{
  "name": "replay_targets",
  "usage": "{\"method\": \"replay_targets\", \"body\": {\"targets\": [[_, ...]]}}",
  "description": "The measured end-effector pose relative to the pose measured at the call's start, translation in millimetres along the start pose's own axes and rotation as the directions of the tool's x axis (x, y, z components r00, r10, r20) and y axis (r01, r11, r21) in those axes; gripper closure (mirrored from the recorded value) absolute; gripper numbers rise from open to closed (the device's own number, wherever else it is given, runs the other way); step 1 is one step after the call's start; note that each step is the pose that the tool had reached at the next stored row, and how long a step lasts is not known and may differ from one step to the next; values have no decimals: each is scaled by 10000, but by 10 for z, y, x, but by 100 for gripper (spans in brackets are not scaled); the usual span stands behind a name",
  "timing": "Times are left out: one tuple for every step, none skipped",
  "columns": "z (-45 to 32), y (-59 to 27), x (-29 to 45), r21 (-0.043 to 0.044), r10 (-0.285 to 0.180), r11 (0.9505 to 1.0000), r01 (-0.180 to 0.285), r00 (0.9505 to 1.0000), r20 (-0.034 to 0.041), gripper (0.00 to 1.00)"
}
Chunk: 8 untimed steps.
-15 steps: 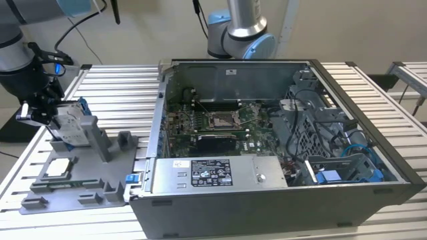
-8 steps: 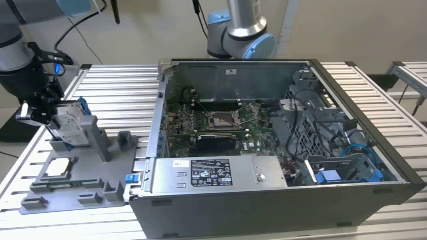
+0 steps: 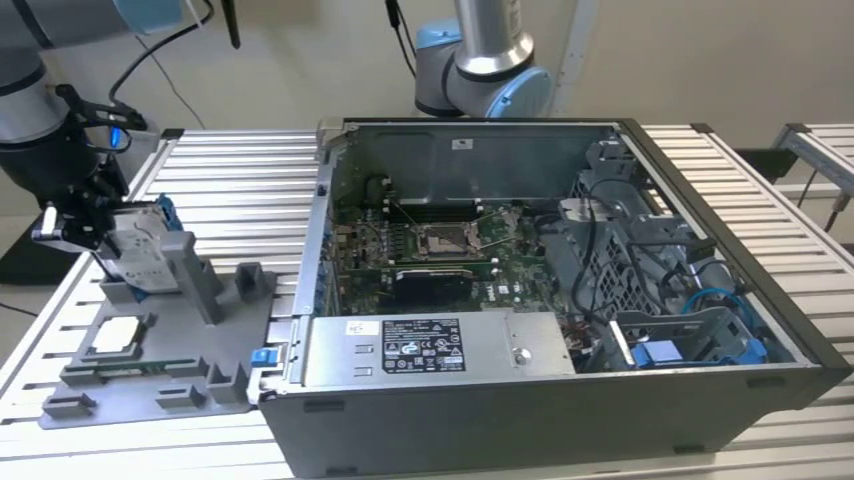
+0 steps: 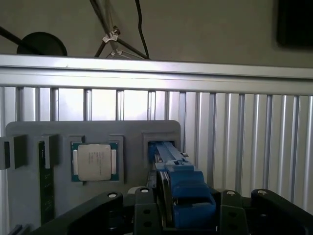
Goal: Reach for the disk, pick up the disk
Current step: 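Pick up the disk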
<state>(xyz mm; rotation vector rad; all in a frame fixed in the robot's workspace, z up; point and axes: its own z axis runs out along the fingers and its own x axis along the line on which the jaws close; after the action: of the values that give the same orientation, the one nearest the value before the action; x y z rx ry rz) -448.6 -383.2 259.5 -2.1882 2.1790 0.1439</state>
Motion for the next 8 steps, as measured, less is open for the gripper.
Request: {"method": "replay_targets", "body": {"targets": [[0,0,0,2,0,10000,0,10000,-19,0],[0,-1,1,2,0,10000,0,10000,-45,0],[0,0,1,1,0,10000,0,10000,-52,0],[-1,0,1,0,-1,10000,1,10000,-55,0],[-1,0,1,-1,0,10000,0,10000,-58,0],[-1,0,0,-1,1,10000,-1,10000,-59,0],[-1,0,1,0,1,10000,-1,10000,-61,0],[-1,0,1,0,1,10000,-1,10000,-62,0]]}}
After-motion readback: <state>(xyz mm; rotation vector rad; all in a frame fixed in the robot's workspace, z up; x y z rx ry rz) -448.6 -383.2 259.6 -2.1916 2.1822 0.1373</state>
